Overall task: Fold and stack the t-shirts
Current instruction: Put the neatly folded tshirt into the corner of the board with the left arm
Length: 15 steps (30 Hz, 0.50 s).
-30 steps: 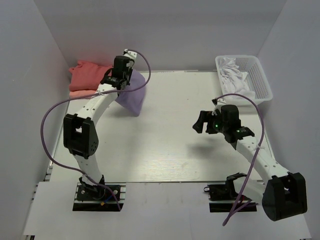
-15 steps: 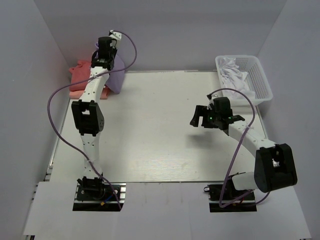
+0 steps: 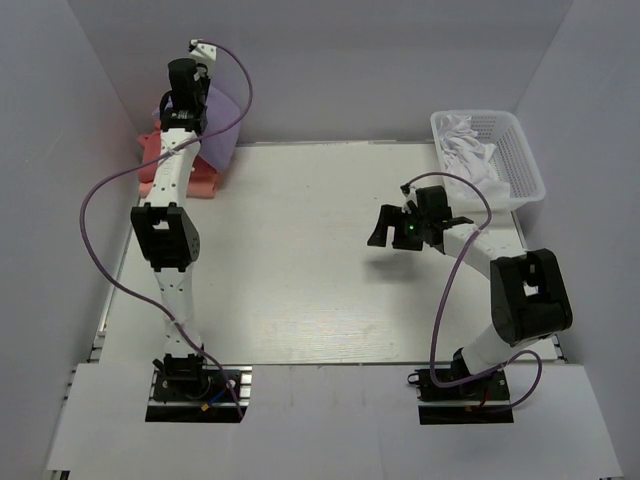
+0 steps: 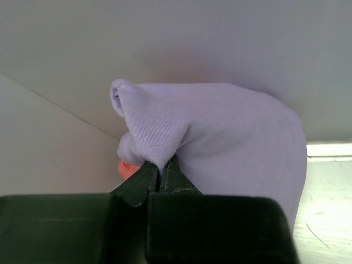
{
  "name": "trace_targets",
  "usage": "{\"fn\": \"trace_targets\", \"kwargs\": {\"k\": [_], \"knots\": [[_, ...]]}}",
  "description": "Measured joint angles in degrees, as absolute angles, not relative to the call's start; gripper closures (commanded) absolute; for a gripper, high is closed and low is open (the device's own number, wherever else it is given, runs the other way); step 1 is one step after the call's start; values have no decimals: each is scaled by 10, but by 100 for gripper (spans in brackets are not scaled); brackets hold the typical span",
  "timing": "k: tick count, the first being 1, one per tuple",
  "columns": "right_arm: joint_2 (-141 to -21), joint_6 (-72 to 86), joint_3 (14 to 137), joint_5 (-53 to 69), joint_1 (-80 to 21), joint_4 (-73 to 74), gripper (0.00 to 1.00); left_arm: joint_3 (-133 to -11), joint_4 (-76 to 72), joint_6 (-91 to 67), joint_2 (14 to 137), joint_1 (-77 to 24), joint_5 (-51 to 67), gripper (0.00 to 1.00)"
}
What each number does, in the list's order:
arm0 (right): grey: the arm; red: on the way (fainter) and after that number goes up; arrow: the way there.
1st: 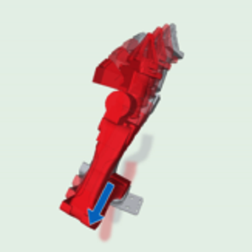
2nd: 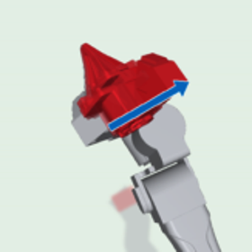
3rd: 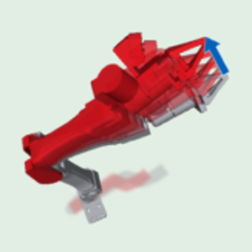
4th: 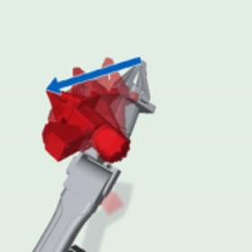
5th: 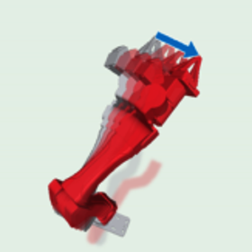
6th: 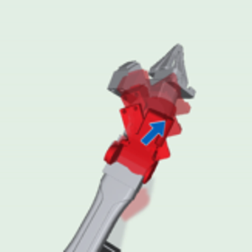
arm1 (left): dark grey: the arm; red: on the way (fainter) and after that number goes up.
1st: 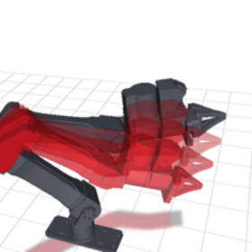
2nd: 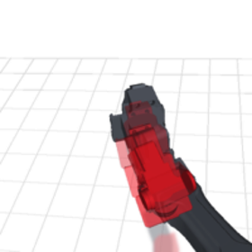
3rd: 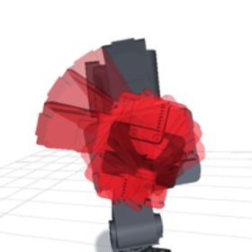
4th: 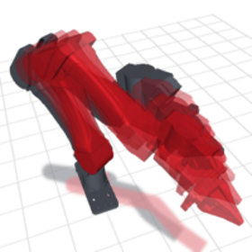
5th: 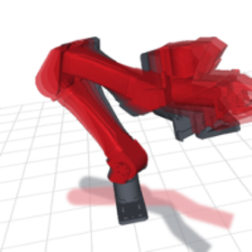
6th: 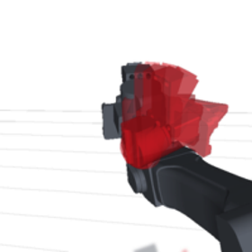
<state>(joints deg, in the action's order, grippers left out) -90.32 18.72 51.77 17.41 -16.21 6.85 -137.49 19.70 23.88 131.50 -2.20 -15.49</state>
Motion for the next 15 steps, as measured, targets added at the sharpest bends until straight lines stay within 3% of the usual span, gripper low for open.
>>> {"fn": "trace_targets", "kwargs": {"k": [15], "knots": [[-913,196,552,195,-163,63,9,-1345,171,198,1318,26,-151,100]]}}
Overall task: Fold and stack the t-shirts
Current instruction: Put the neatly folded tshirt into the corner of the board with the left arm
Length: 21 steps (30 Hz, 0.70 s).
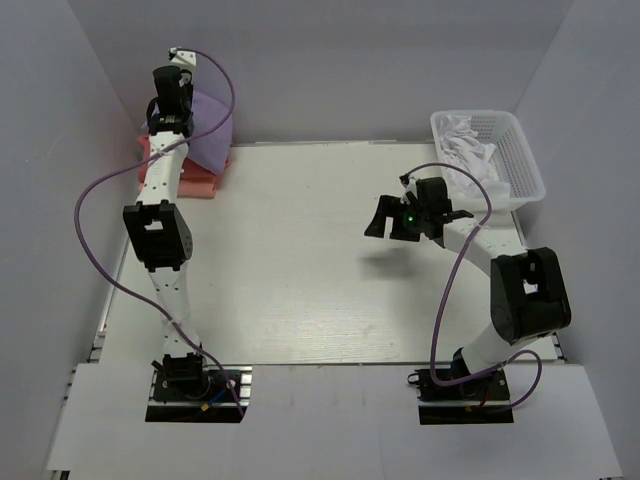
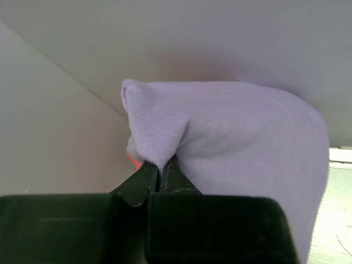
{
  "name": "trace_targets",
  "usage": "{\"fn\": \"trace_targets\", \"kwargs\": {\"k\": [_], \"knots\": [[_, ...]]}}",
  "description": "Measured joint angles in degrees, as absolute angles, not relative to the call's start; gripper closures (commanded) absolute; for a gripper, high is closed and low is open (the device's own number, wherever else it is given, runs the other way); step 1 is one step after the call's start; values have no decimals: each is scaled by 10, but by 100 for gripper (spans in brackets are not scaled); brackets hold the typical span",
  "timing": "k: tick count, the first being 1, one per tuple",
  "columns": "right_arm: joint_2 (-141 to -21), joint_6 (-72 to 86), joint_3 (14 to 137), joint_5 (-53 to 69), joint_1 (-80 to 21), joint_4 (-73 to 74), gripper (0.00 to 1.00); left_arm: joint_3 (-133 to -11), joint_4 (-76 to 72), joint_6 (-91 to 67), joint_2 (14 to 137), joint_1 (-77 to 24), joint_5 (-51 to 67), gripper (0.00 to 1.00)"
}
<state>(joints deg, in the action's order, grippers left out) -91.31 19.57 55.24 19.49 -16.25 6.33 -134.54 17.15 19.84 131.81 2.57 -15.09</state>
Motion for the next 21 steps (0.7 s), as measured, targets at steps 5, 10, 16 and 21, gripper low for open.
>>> {"fn": "trace_targets", "kwargs": {"k": [5,10,16,21], "knots": [[-926,199,562,195,-163,64,9,-1339,144,199,1329,33,-190,100],[-944,203,569,196,-163,71,9,-1322,128,199,1342,43,-218,95],[-950,206,576,197,-163,73,9,-1317,96,203,1365,51,-269,16],[-955,205,580,198,-163,79,9,-1317,80,202,1370,55,-310,0]]}}
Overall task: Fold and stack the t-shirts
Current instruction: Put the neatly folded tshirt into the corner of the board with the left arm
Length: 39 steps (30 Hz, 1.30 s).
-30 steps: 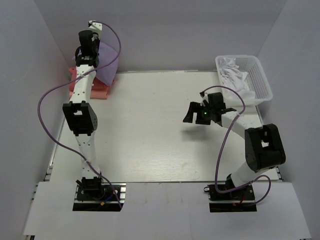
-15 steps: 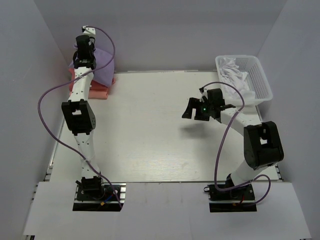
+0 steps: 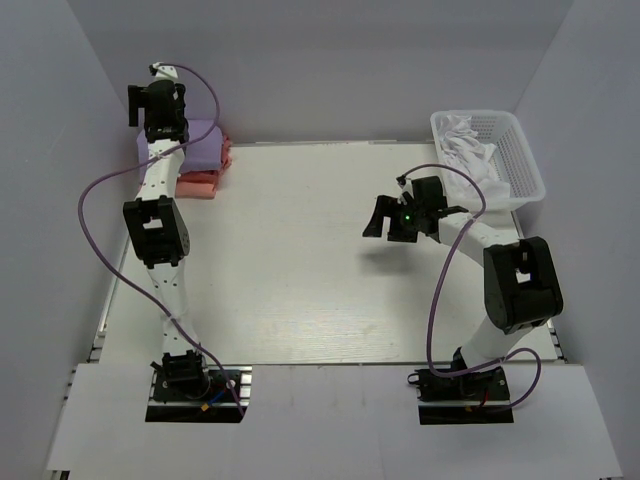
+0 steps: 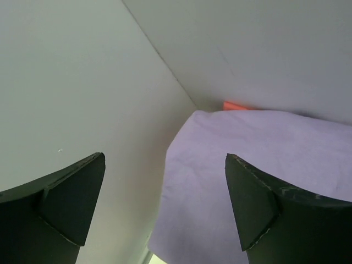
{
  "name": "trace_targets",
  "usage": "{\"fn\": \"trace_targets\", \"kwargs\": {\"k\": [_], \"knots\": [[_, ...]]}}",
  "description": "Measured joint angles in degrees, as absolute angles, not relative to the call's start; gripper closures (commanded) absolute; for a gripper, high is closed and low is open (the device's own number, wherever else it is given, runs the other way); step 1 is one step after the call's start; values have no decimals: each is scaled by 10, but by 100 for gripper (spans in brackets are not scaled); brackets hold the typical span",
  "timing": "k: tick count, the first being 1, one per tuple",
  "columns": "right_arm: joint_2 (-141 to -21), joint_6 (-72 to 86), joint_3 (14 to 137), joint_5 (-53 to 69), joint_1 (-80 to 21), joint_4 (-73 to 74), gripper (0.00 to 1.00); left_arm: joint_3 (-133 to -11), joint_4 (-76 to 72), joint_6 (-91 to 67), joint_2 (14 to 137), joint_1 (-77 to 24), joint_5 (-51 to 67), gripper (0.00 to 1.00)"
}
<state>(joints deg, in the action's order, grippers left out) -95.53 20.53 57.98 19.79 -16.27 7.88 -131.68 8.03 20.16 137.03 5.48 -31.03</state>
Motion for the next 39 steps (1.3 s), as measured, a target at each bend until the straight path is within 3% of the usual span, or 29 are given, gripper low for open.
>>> {"fn": "trace_targets", "kwargs": {"k": [7,20,30,39], "knots": [[-957,206,581,204,-163,80,9,-1316,81,184,1370,52,-306,0],[-957,204,581,225,-163,80,9,-1288,117,86,1394,32,-142,0],[-957,193,581,234,-163,80,9,-1065,16,43,1373,60,-33,0],[-945,189,572,239,-163,80,9,-1047,7,51,1353,69,6,0]]}}
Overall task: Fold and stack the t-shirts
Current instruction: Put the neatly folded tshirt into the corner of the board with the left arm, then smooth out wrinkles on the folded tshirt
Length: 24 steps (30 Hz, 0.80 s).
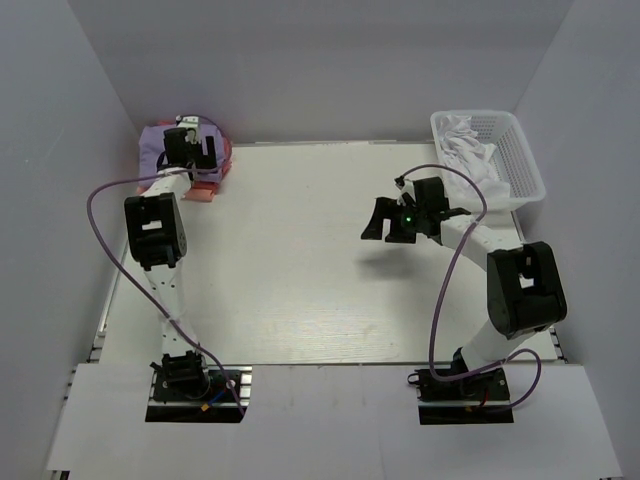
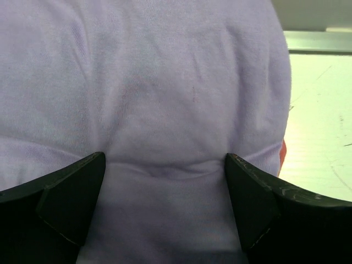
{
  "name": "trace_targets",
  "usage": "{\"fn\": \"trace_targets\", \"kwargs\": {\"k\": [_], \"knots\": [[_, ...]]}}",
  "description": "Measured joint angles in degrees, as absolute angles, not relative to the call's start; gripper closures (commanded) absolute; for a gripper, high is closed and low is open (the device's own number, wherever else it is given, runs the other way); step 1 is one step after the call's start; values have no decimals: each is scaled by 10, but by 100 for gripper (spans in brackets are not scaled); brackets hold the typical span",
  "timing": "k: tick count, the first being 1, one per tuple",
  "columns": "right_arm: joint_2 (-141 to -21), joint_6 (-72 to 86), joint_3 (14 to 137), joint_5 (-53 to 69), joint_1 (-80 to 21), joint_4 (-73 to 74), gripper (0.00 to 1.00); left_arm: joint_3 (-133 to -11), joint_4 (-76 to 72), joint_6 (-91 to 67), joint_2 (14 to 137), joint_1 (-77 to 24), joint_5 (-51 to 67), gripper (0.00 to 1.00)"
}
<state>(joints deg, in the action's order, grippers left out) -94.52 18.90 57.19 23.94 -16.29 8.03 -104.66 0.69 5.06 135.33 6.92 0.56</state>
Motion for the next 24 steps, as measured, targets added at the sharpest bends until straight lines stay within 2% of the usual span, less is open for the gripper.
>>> {"fn": "trace_targets", "kwargs": {"k": [6,10,15,24], "knots": [[-909,189,564,240,-163,76,9,-1080,35,58,1325,69,8,0],[-908,189,563,240,-163,72,9,-1162,49,68,1323,70,11,0],[-912,189,564,239,-163,71,9,-1291,49,75,1349,73,17,0],[-961,186,571,238,-163,76,9,-1313,34,55,1470,94,27,0]]}}
